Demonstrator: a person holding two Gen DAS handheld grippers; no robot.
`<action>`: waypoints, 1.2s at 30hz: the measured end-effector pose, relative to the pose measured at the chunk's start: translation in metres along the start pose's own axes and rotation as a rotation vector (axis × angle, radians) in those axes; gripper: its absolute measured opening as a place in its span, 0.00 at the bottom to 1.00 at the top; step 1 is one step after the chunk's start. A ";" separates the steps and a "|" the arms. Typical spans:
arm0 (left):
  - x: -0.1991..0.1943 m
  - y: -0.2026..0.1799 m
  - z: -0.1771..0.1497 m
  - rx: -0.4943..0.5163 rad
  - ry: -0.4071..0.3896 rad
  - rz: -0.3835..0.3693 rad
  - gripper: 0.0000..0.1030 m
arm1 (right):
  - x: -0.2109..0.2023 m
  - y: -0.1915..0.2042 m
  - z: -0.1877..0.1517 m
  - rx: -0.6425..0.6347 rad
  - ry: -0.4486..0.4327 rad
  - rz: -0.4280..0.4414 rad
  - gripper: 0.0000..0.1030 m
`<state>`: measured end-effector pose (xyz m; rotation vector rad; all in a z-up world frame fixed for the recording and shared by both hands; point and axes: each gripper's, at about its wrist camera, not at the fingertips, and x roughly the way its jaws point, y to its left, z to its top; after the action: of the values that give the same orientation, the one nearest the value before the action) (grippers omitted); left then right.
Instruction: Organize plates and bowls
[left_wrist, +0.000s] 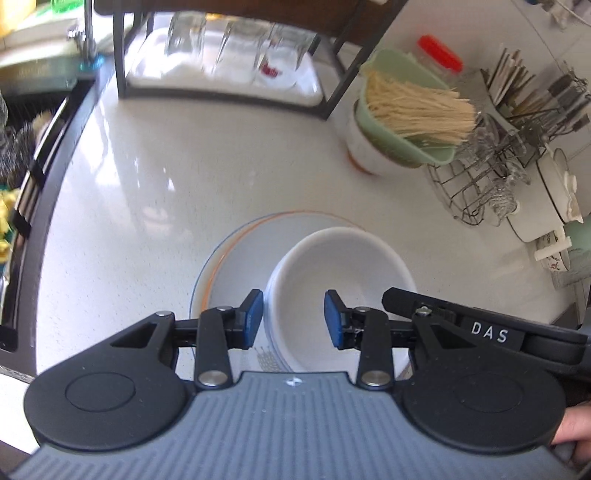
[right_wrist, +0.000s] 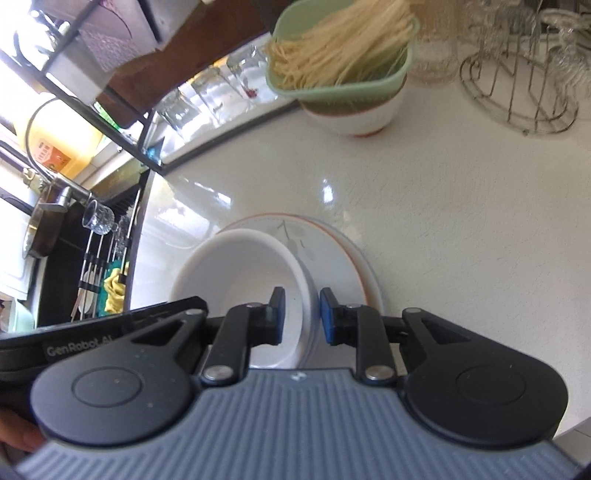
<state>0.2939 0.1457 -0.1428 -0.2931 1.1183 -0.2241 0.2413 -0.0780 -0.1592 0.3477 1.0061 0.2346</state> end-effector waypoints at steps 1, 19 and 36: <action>-0.005 -0.003 -0.001 0.007 -0.010 0.009 0.39 | -0.004 0.000 0.000 -0.006 -0.009 0.001 0.24; -0.142 -0.071 -0.029 0.096 -0.268 0.044 0.39 | -0.136 0.013 -0.011 -0.138 -0.287 0.125 0.24; -0.216 -0.112 -0.154 0.084 -0.406 0.108 0.40 | -0.235 -0.002 -0.102 -0.244 -0.446 0.110 0.24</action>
<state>0.0604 0.0920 0.0158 -0.1911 0.7186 -0.1078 0.0328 -0.1439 -0.0258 0.2187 0.5121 0.3581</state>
